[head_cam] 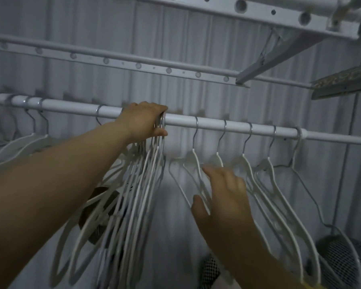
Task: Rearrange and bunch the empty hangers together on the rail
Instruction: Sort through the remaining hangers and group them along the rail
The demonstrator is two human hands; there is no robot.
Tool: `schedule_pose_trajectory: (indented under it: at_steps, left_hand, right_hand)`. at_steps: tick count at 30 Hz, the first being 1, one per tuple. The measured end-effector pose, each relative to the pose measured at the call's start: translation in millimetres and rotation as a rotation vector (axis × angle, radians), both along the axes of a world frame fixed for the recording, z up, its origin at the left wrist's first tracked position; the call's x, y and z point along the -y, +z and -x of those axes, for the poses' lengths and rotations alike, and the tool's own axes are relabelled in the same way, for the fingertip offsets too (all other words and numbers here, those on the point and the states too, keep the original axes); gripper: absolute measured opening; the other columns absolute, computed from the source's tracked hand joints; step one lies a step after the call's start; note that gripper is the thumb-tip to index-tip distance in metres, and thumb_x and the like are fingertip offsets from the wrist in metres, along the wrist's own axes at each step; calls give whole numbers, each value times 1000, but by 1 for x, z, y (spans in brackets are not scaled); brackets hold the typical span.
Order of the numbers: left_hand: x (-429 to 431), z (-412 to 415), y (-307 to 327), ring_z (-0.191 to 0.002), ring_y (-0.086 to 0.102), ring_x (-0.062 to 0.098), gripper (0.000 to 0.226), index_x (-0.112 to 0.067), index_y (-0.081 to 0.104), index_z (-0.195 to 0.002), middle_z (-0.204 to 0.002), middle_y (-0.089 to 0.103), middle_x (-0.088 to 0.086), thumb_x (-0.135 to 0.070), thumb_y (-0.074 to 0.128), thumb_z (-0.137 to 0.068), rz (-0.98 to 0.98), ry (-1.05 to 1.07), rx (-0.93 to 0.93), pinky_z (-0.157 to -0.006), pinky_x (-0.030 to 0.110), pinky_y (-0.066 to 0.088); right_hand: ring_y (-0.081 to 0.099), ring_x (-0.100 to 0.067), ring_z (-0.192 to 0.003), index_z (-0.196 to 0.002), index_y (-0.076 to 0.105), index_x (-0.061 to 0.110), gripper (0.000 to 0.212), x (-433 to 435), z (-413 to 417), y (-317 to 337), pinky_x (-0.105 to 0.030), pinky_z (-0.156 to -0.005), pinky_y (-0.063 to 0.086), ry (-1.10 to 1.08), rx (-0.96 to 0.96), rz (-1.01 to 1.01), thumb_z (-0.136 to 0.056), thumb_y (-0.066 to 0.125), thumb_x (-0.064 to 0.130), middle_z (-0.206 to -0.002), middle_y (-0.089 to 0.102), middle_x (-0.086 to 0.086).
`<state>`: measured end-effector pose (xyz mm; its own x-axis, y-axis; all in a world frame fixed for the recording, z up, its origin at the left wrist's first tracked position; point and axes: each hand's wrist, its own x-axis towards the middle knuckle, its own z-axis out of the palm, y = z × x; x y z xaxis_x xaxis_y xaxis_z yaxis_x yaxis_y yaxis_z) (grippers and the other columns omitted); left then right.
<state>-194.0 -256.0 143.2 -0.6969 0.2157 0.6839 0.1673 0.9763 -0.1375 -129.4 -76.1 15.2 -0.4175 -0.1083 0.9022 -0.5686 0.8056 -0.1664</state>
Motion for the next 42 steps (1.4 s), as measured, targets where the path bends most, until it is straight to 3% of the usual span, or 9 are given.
schedule_pose_trajectory:
  at_steps: [3, 7, 9, 12, 14, 25, 29, 34, 42]
  left_hand:
    - [12, -5, -1, -117, 48, 30, 58, -16, 43, -132, -130, 53, 10, -40, 61, -82, -20, -11, 4, -95, 37, 36]
    - [41, -12, -2, -123, 44, 29, 62, -14, 39, -136, -136, 48, 11, -40, 60, -84, -12, -18, 14, -99, 37, 33]
    - [59, -14, -1, -121, 44, 30, 59, -13, 41, -134, -134, 49, 11, -40, 59, -84, 1, -26, 20, -98, 37, 33]
    - [87, -17, 0, -115, 47, 31, 52, -12, 47, -126, -127, 52, 13, -39, 58, -85, 34, -45, 14, -92, 37, 36]
    - [103, -19, 0, -111, 49, 32, 47, -10, 50, -121, -122, 54, 14, -38, 59, -85, 46, -50, 5, -88, 37, 36]
    - [170, -26, -1, -117, 47, 30, 55, -17, 42, -134, -131, 50, 10, -37, 59, -85, 79, -79, -10, -93, 37, 37]
    - [185, -27, -2, -117, 46, 30, 55, -17, 43, -133, -130, 51, 11, -37, 60, -84, 47, -87, -19, -94, 38, 36]
    - [194, -32, -4, -123, 43, 30, 61, -18, 36, -139, -136, 47, 10, -39, 56, -86, 35, -93, -5, -100, 38, 33]
    - [177, -35, 4, -124, 43, 28, 60, -22, 26, -143, -139, 45, 7, -47, 42, -91, -21, -97, 51, -99, 38, 34]
  right_hand:
    - [44, -8, -97, -111, 58, 15, 42, 24, -21, -1, -17, -87, 37, 170, -24, -48, -75, 45, 31, -103, 64, -2]
    - [39, -7, -123, -136, 34, 25, 53, 62, -32, -1, -20, -100, 33, 313, 536, 99, -88, 51, 41, -136, 40, 9]
    - [48, -7, -111, -137, 33, 24, 57, 83, -29, -2, -18, -88, 39, 323, 723, 276, -86, 54, 41, -132, 44, 7]
    - [51, -1, -72, -134, 37, 19, 50, 115, -30, -4, -12, -61, 41, 387, 846, 457, -89, 53, 32, -94, 53, 6]
    - [51, -6, -67, -133, 40, 16, 45, 130, -32, -7, -15, -61, 44, 428, 872, 548, -90, 52, 23, -75, 51, 2]
    - [41, -2, -27, -116, 45, 21, 29, 178, -46, -7, -17, -31, 40, 451, 833, 751, -90, 48, 8, -64, 49, -3]
    - [40, -3, -29, -80, 45, 35, 29, 190, -52, -6, -16, -31, 38, 504, 842, 740, -90, 50, 9, -63, 47, -4]
    - [50, -8, -53, -79, 42, 39, 31, 208, -54, -6, -21, -43, 45, 569, 885, 652, -91, 50, 12, -58, 45, 2]
    - [41, 0, -31, -77, 55, 32, 27, 221, -57, 0, -10, -40, 35, 696, 877, 559, -92, 47, 11, -37, 44, 7]
